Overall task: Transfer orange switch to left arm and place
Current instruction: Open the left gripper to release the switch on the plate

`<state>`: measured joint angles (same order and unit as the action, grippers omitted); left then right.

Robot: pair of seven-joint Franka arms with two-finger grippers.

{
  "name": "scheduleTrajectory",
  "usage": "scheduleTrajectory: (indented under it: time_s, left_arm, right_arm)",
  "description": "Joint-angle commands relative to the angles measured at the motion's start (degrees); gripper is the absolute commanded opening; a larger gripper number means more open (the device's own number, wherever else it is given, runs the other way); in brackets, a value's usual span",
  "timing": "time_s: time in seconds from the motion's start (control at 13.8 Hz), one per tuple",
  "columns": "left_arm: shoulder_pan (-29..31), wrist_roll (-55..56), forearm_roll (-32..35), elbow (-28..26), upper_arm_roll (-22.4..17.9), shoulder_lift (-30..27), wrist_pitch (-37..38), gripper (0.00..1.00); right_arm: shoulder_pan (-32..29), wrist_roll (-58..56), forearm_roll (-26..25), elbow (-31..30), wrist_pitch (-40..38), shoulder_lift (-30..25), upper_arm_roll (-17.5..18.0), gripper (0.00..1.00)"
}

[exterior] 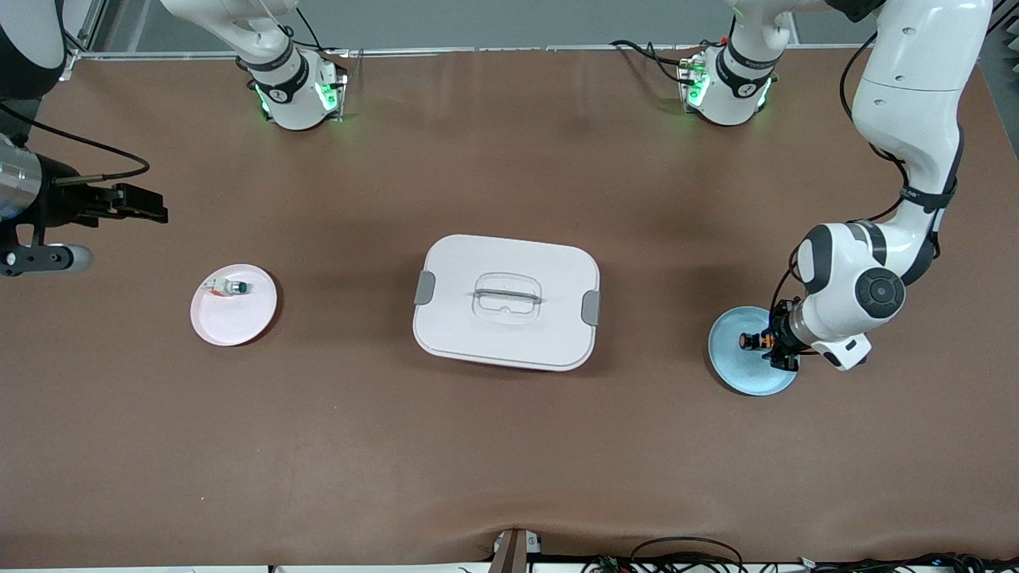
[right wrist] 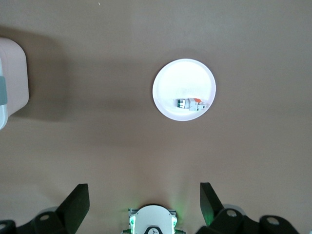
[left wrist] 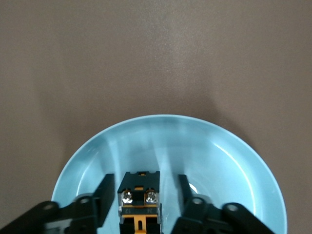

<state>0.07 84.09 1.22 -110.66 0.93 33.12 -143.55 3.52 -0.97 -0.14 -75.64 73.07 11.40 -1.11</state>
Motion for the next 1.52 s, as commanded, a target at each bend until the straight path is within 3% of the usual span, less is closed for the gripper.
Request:
scheduleTrajectory:
  time_s: [0.0,0.51,0.8,1.09,1.45]
  left_arm:
    - [0.10,-0.50,1.41,-0.43,0.21,-1.21,-0.60,1.00]
    - [-0.42,-20.42,1.32,-0.26,0.21,-5.78,1.08,1.00]
    - [-0.34,-42.97,1.32,-0.52,1.09,-7.80,1.08,1.00]
    - [-0.34,-62.60,1.32,-0.52,1.09,-9.64,1.08,1.00]
    - [-0.51,-70.36,1.32,-0.09,1.27,-14.12,4.57,1.00]
  right_arm:
    - [0.26,0.01,-0.13,-3.80,2.33,-2.60,0.06,1.00]
    - [0.43,0.01,-0.22,-6.26,4.71,-5.86,0.06,1.00]
    - [0.26,2.02,0.22,-14.69,10.68,-12.17,0.06,1.00]
    - [-0.01,3.35,0.49,-15.59,11.04,-12.89,0.06,1.00]
    - [-0.18,3.35,0.49,-17.17,11.57,-14.91,-0.03,1.00]
